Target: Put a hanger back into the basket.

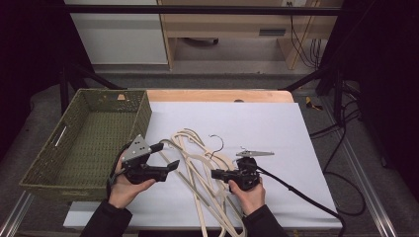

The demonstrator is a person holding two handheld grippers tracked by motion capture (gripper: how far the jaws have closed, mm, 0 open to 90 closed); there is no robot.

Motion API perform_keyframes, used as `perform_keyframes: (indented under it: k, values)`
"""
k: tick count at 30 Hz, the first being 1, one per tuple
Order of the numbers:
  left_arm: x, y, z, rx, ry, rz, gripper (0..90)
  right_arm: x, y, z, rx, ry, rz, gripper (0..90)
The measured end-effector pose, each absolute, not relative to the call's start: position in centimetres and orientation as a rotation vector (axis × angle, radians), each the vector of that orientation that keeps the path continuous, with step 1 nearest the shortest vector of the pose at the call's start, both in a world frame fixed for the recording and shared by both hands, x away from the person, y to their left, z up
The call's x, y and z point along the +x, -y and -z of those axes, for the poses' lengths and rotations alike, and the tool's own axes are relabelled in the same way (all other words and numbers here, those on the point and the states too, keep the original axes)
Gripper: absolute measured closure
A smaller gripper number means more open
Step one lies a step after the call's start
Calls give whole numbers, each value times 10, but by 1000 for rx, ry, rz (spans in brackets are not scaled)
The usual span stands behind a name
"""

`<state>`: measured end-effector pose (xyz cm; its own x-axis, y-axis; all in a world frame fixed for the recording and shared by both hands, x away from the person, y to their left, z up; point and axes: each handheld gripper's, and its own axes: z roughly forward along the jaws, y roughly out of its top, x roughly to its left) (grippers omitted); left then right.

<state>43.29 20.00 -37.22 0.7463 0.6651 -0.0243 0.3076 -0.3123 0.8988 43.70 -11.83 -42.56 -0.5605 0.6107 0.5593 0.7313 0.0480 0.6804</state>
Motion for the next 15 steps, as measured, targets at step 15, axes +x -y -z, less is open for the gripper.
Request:
perform_keyframes:
  k: [15]
  values:
    - [433, -183, 364, 2005, -657, -321, 109, 437, 148, 394, -1055, 2377, 1594, 872]
